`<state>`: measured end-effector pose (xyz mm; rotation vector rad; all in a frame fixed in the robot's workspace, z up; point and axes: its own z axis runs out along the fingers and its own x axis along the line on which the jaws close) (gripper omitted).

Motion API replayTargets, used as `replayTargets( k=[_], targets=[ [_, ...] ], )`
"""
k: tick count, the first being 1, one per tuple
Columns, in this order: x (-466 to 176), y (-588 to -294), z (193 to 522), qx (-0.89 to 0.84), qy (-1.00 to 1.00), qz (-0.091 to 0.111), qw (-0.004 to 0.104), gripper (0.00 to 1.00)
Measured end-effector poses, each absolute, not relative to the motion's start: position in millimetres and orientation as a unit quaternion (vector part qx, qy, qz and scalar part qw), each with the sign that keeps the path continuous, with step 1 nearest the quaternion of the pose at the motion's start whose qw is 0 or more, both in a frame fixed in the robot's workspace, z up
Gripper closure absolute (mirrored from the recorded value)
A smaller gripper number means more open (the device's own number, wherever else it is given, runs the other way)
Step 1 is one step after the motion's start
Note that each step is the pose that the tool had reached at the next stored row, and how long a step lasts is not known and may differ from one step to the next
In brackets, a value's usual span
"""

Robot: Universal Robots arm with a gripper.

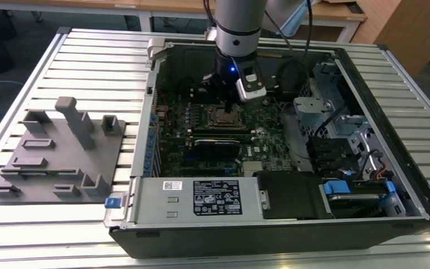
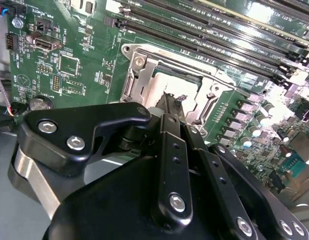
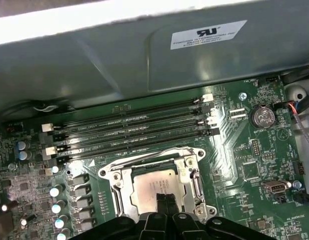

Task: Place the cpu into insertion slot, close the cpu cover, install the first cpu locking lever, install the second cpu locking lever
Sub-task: 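Install the first cpu locking lever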

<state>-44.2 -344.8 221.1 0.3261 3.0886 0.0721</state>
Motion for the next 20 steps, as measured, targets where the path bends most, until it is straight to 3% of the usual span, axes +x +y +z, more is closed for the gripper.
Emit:
replayTargets(
  k=[20],
  targets=[
    [-44,-347,233,0.105,0.994,0.023,0.017,0.9]
  ],
)
